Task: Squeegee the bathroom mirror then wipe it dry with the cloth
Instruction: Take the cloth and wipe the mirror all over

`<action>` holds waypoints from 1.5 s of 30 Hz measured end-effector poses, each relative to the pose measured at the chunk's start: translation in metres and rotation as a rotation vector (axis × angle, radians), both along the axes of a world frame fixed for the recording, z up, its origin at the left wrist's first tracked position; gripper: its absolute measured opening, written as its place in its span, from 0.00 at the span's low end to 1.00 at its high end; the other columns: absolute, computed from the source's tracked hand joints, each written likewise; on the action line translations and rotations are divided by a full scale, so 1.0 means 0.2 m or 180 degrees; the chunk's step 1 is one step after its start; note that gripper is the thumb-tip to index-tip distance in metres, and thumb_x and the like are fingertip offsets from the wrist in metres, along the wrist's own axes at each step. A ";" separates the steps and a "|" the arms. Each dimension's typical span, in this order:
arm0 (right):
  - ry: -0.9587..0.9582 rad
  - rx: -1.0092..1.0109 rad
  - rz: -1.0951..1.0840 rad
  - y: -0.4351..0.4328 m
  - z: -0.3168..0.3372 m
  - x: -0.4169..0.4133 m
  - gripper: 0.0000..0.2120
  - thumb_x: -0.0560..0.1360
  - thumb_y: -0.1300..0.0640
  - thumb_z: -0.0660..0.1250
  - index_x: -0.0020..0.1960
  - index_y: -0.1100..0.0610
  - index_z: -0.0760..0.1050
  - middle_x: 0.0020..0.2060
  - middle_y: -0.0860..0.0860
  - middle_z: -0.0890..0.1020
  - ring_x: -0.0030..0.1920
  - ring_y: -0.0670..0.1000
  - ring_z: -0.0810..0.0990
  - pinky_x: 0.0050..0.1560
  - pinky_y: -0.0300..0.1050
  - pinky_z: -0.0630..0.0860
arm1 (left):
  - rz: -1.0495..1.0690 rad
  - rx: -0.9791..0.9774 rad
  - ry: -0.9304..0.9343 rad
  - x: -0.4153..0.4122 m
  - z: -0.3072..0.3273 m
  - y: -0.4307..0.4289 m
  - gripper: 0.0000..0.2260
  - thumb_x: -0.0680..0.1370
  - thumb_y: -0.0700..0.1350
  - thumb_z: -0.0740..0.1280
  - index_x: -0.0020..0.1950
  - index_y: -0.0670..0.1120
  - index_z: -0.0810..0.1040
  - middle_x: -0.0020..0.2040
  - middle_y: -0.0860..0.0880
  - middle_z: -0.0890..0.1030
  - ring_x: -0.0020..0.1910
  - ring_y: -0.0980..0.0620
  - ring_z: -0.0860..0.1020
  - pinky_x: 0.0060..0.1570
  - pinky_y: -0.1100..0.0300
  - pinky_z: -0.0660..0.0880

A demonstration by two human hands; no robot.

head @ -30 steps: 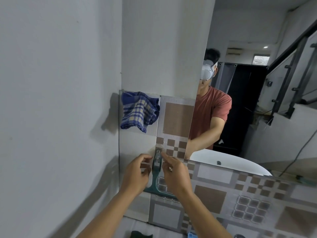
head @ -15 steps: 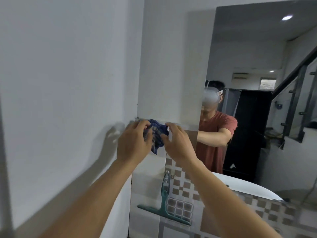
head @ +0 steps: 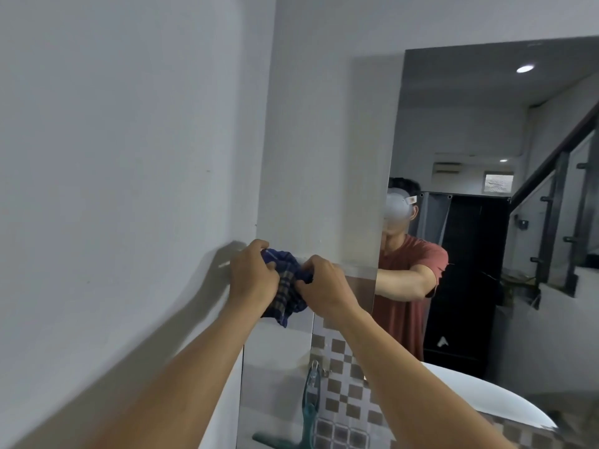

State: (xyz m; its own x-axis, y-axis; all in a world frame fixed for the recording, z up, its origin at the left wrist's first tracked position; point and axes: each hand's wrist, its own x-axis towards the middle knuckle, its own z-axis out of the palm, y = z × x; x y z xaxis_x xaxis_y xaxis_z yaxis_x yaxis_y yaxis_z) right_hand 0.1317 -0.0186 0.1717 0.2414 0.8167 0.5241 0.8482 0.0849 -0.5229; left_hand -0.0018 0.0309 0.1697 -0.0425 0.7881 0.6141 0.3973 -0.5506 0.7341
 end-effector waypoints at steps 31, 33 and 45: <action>0.1146 0.0677 -0.0323 -0.85 0.21 0.56 0.30 0.60 0.21 0.66 0.56 0.36 0.77 0.54 0.47 0.82 0.53 0.52 0.83 0.52 0.56 0.83 | -0.1756 -0.0048 0.0581 0.36 0.39 -0.64 0.11 0.80 0.52 0.69 0.44 0.45 0.80 0.41 0.46 0.82 0.42 0.47 0.80 0.38 0.59 0.71; 0.1319 0.0800 -0.0152 -0.98 0.26 0.48 0.25 0.65 0.37 0.77 0.59 0.39 0.73 0.55 0.50 0.81 0.52 0.53 0.84 0.48 0.52 0.84 | -0.1809 0.0018 0.0521 0.41 0.43 -0.68 0.10 0.80 0.52 0.69 0.41 0.48 0.80 0.39 0.49 0.82 0.39 0.50 0.80 0.37 0.60 0.73; 0.0235 0.2392 -0.1483 -1.05 0.28 0.55 0.09 0.81 0.51 0.63 0.61 0.50 0.72 0.74 0.52 0.64 0.65 0.52 0.75 0.58 0.51 0.78 | -0.2691 -0.0227 0.0224 0.73 0.75 -0.86 0.09 0.73 0.51 0.74 0.51 0.50 0.84 0.51 0.47 0.86 0.52 0.46 0.84 0.61 0.46 0.78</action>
